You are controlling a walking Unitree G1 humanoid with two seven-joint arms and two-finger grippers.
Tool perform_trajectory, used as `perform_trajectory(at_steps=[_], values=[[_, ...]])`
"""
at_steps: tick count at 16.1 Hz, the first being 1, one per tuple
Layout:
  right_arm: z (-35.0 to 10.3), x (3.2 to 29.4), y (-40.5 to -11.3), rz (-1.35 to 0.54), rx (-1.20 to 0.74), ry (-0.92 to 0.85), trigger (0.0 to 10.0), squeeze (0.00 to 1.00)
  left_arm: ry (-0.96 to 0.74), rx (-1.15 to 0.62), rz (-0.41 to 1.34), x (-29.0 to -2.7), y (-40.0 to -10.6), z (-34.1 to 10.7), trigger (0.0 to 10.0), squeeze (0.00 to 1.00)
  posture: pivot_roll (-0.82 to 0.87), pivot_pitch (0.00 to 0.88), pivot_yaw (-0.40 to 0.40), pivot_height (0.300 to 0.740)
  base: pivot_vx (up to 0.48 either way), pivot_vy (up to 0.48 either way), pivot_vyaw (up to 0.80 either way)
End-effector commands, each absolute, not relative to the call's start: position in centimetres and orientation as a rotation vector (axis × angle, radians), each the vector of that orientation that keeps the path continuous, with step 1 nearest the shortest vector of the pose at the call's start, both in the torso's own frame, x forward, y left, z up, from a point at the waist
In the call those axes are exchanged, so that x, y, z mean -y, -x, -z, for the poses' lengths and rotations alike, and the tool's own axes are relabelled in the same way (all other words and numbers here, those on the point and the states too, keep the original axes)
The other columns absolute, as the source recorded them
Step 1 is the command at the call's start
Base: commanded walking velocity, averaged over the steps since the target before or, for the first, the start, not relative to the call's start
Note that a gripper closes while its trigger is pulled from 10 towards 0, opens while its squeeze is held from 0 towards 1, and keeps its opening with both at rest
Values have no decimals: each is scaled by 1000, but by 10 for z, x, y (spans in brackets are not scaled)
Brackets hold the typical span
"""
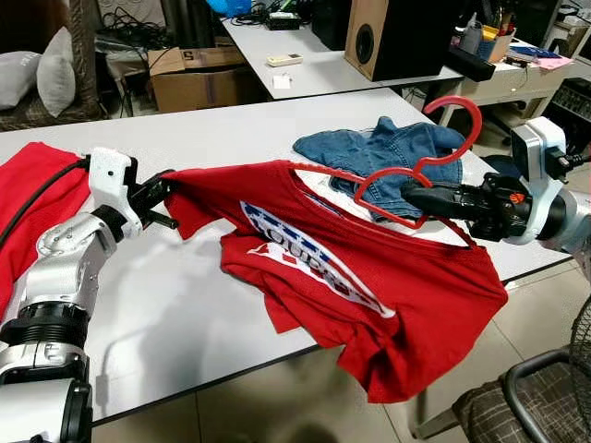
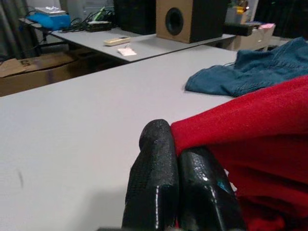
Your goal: Hang hanger
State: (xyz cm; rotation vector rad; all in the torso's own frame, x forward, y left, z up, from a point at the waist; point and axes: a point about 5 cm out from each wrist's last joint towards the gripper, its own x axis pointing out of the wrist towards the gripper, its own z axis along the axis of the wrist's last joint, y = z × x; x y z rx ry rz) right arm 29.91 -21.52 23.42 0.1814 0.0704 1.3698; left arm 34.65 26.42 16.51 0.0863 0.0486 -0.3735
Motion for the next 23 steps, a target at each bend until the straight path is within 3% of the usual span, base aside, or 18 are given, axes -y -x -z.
perform_trajectory(at_steps=[1,3,4,5,6,9,10,11,15,19,23], values=[[-245,219,-300,-1362,-33,-150,10000,0,-102,-30,331,-271,-349,-173,0,0,27,0,0,740,0,0,0],[-245,219,-300,-1358,-32,-145,10000,0,-122,-56,351,-268,-348,-169,0,0,26,0,0,740,0,0,0],[-245,218,-300,-1359,-32,-144,10000,0,-90,-32,432,-257,-347,-172,10000,0,27,0,-2,740,0,0,0],[-245,218,-300,-1360,-34,-142,10000,0,-78,-15,473,-251,-347,-175,10000,0,27,0,-2,740,0,0,0],[-245,216,-300,-1355,-38,-137,10000,0,-43,9,510,-246,-346,-179,10000,1000,25,0,-1,740,0,0,0],[-244,215,-303,-1302,-63,-105,10000,0,-26,35,505,-246,-344,-184,10000,1000,24,0,0,740,0,0,0],[-244,212,-307,-1222,-84,-62,10000,0,0,40,524,-247,-337,-188,10000,416,21,0,5,740,0,0,0],[-245,210,-308,-1187,-92,-51,10000,0,15,40,537,-248,-333,-189,10000,0,21,0,6,740,0,0,0],[-255,194,-303,-1049,-76,-59,10000,0,-23,-79,597,-259,-290,-180,10000,0,14,0,3,740,0,0,0],[-250,178,-293,-907,-112,-32,10000,0,-38,-164,408,-272,-268,-174,10000,0,19,11,-16,740,0,0,600],[-229,142,-260,-832,-174,-40,10000,0,133,-156,405,-224,-235,-175,10000,0,29,32,-19,740,0,0,800]])
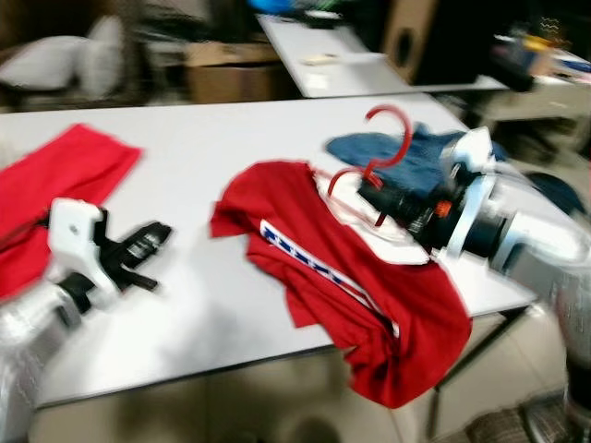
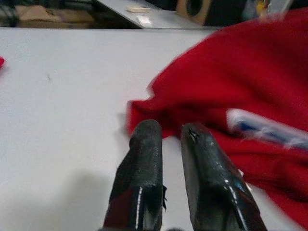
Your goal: Hang hanger
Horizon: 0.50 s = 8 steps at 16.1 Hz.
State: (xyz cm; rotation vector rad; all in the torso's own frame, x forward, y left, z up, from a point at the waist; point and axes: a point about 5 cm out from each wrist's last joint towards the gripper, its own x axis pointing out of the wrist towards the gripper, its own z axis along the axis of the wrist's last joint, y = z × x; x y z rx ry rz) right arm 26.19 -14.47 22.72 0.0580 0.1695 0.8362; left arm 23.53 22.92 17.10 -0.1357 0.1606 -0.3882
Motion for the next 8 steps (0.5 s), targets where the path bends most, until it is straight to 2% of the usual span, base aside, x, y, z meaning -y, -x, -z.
perform_trajectory(at_steps=[1,2,4,6,8], values=[[-226,139,-257,-819,-186,-52,10000,0,176,-147,390,-219,-234,-174,10000,0,29,32,-19,740,0,0,800],[-216,135,-249,-791,-205,-48,10000,0,182,-134,333,-210,-234,-173,10000,0,32,42,-27,740,0,0,800],[-208,131,-232,-733,-197,-58,10000,0,118,-203,391,-187,-224,-169,10000,0,32,47,-24,740,0,0,800],[-197,132,-227,-647,-248,-61,10000,0,16,-224,356,-177,-224,-163,10000,0,28,56,-20,740,0,0,800],[-193,132,-223,-608,-252,-102,10000,0,-25,-242,420,-165,-224,-160,10000,0,25,61,-12,740,0,0,800]])
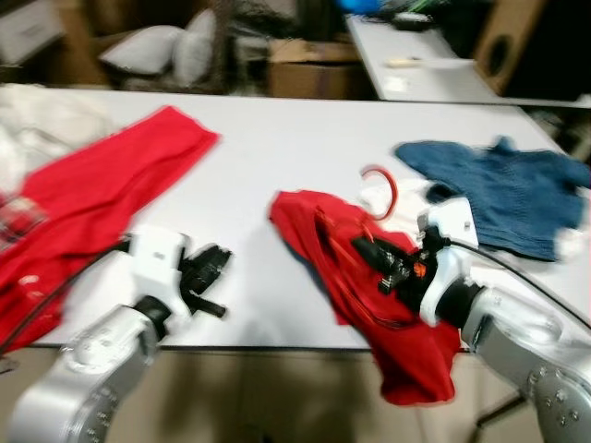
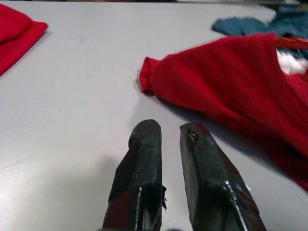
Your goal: Hang hanger
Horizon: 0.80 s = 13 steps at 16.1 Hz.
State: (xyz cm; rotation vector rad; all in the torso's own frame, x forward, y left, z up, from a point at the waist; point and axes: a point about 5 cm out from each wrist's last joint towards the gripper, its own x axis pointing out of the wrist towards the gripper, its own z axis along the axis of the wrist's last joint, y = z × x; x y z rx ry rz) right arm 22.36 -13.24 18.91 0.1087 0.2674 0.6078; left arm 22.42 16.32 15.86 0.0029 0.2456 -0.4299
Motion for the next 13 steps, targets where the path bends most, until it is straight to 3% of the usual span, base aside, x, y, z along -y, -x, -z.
perform_trajectory(at_steps=[1,7,13], values=[[-192,133,-220,-596,-258,-103,10000,0,-29,-247,438,-161,-224,-160,10000,0,20,62,0,740,0,0,800],[-191,141,-213,-480,-258,-58,10000,0,-69,-326,398,-159,-230,-149,10000,0,-8,68,25,740,0,0,800],[-192,137,-215,-544,-248,-51,10000,0,-134,-278,412,-147,-231,-149,10000,0,3,46,-16,740,0,0,800]])
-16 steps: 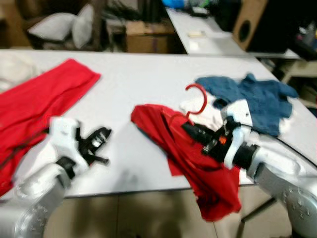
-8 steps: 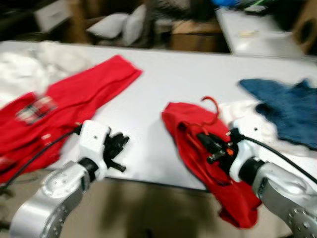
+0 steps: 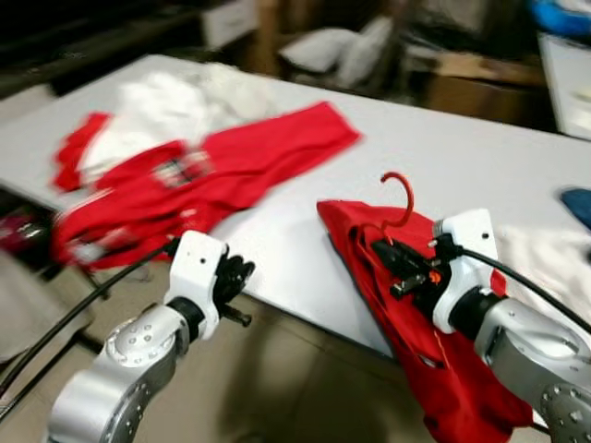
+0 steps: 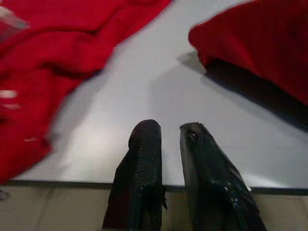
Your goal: Hang hanger
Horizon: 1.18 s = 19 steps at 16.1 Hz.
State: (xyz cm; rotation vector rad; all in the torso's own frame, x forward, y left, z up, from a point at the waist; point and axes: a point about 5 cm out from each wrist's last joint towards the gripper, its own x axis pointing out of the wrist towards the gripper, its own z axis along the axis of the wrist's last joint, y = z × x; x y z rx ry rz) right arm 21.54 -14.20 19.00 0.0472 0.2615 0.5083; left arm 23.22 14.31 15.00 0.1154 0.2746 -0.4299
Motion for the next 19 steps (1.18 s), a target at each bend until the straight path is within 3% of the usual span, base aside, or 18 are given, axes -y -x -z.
perform_trajectory(at_steps=[1,6,19], values=[[-190,137,-215,-550,-266,-53,10000,0,-155,-257,415,-145,-232,-149,10000,0,-1,43,-23,740,0,0,800],[-190,139,-211,-594,-311,-47,10000,0,-146,-255,418,-140,-237,-144,10000,0,-45,49,-12,740,0,0,800],[-176,138,-196,-478,-311,-181,10000,0,-64,-127,339,-143,-253,-157,10000,0,-62,60,48,740,0,0,800]])
